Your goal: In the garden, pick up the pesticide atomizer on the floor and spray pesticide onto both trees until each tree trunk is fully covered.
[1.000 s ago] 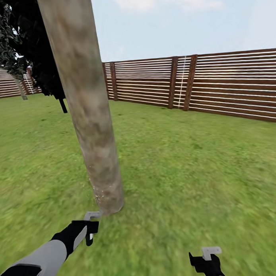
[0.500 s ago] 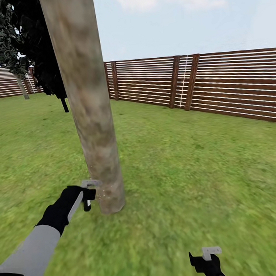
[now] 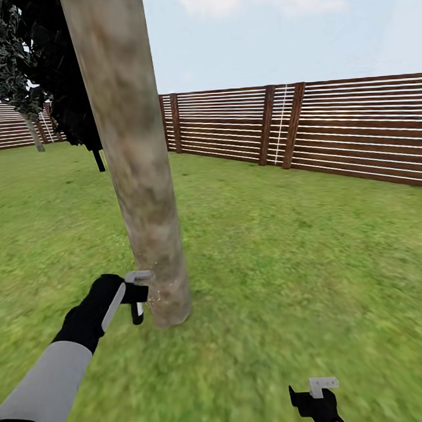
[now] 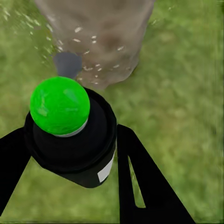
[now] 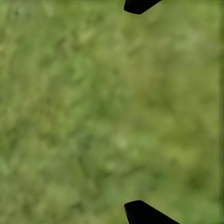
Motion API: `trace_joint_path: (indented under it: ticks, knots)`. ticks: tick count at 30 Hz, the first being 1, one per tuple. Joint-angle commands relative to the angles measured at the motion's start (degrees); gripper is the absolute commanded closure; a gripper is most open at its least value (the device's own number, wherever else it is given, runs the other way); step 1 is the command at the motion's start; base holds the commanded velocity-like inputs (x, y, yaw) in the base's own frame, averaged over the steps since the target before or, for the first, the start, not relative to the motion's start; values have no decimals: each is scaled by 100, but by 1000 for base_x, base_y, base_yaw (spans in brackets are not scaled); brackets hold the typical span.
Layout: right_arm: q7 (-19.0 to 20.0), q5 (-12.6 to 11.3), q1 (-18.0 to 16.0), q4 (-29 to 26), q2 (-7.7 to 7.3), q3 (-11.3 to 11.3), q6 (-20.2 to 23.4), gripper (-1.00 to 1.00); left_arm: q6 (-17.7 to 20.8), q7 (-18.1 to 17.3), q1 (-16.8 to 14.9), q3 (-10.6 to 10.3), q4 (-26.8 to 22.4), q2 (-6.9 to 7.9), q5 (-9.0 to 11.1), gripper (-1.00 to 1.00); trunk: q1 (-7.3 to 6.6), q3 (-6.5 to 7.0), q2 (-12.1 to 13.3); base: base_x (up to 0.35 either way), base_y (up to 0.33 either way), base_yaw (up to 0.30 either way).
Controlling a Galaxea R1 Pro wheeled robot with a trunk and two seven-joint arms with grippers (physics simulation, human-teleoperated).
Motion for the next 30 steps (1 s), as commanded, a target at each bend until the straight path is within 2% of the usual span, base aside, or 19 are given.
trace_joint_path:
  ticks: [1, 3, 6, 9, 12, 13, 16, 19, 22, 25, 27, 30]
  knots:
    - [0, 0, 0, -2, 0, -1, 1, -100, 104, -6, -5, -10, -151, -68, -42, 100, 0, 0, 0, 0, 0, 0]
    - [0, 0, 0, -1, 0, 0, 1, -100, 269, -13, -24, -62, -526, -185, -38, 100, 0, 0, 0, 0, 0, 0]
    - [0, 0, 0, -1, 0, -2, 2, -100, 327, -13, -52, -89, -630, -196, -33, 100, 0, 0, 0, 0, 0, 0]
    - [0, 0, 0, 0, 0, -2, 0, -100, 349, -16, -135, -62, -645, -97, -30, 100, 0, 0, 0, 0, 0, 0]
    - [0, 0, 0, 0, 0, 2, 0, -100, 374, -22, -199, 61, -643, 162, -24, 100, 0, 0, 0, 0, 0, 0]
    - [0, 0, 0, -1, 0, 1, 2, -100, 381, -22, -242, 100, -646, 185, -21, 100, 0, 0, 0, 0, 0, 0]
    - [0, 0, 0, -1, 0, -1, 2, -100, 383, -36, -269, 83, -651, 72, -25, 100, 0, 0, 0, 0, 0, 0]
    - [0, 0, 0, 4, 0, 1, 0, -100, 404, -48, -366, 53, -759, -114, -25, 100, 0, 0, 0, 0, 0, 0]
    - [0, 0, 0, 0, 0, 2, 2, -100, 417, -49, -398, 49, -847, -159, -31, 100, 0, 0, 0, 0, 0, 0]
    - [0, 0, 0, 5, 0, 5, 2, -100, 419, -49, -420, 99, -924, -41, -32, 100, 0, 0, 0, 0, 0, 0]
    - [0, 0, 0, 5, 0, 5, 1, -100, 432, -50, -430, 272, -1089, 299, -24, 100, 0, 0, 0, 0, 0, 0]
    - [0, 0, 0, 5, 0, 5, 0, -100, 425, -49, -362, 246, -1069, 289, -32, 100, 0, 0, 0, 0, 0, 0]
